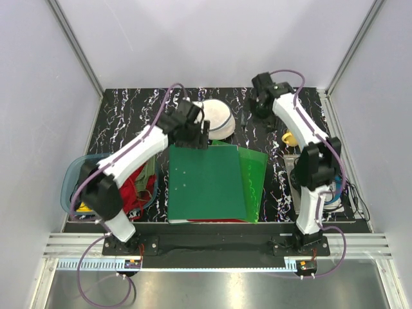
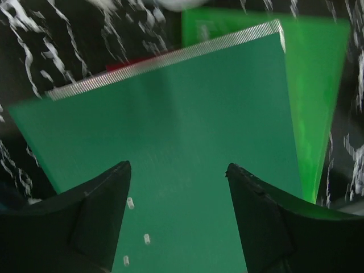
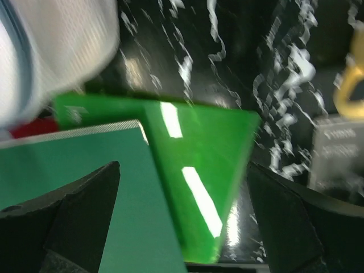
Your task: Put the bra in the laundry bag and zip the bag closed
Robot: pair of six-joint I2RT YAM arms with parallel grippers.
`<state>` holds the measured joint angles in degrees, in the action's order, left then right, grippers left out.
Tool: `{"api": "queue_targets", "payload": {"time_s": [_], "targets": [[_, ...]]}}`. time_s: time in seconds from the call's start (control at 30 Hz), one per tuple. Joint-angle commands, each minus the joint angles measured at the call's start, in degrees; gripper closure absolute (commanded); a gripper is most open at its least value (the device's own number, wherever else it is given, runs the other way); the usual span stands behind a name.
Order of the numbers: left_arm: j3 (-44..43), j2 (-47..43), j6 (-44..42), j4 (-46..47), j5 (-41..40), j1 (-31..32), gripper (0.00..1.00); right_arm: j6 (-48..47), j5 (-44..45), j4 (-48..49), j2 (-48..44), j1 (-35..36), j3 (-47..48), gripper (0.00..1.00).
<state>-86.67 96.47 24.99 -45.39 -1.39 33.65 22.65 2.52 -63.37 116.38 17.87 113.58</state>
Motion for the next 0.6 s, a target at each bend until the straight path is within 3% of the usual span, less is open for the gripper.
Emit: {"api": "queue_targets", "payload": {"time_s": [0.0,0.07,0.2,0.23,0.27,0.33,0.37,0.57], "targets": [[7.8,-13.4,-3.4,-1.6,-8.5,4.8,0.23,-3.1,17.1,-1.9,-18.1,10.5,-14.6,0.00],[14.6,-21.7,-3.4,0.0,-8.2,6.9,0.17,0.1,17.2,3.1,-24.2,12.7,-26.2,0.00],[34.0,-40.8,-0.8,11.5,-1.3,7.4,0.02,6.9,5.0,19.0,-48.1,14.7,-49.1,0.00],[41.1,-48.5,0.1,13.9,0.2,7.4,0.01,8.7,2.8,25.9,-52.5,14.9,-57.8,0.00],[44.5,-51.6,1.4,16.7,3.6,7.4,0.01,12.7,0.0,29.1,-61.4,14.9,-61.9,0.00],[49.3,-57.5,4.9,18.7,7.3,7.4,0.01,17.9,-0.9,36.7,-70.1,14.9,-72.7,0.00],[53.2,-63.2,5.8,20.5,8.1,7.4,0.01,21.6,-1.8,38.5,-78.1,15.0,-75.4,0.00],[64.8,-84.1,11.8,27.4,9.2,7.4,0.01,36.8,-4.5,42.3,-104.7,15.0,-92.2,0.00]]}}
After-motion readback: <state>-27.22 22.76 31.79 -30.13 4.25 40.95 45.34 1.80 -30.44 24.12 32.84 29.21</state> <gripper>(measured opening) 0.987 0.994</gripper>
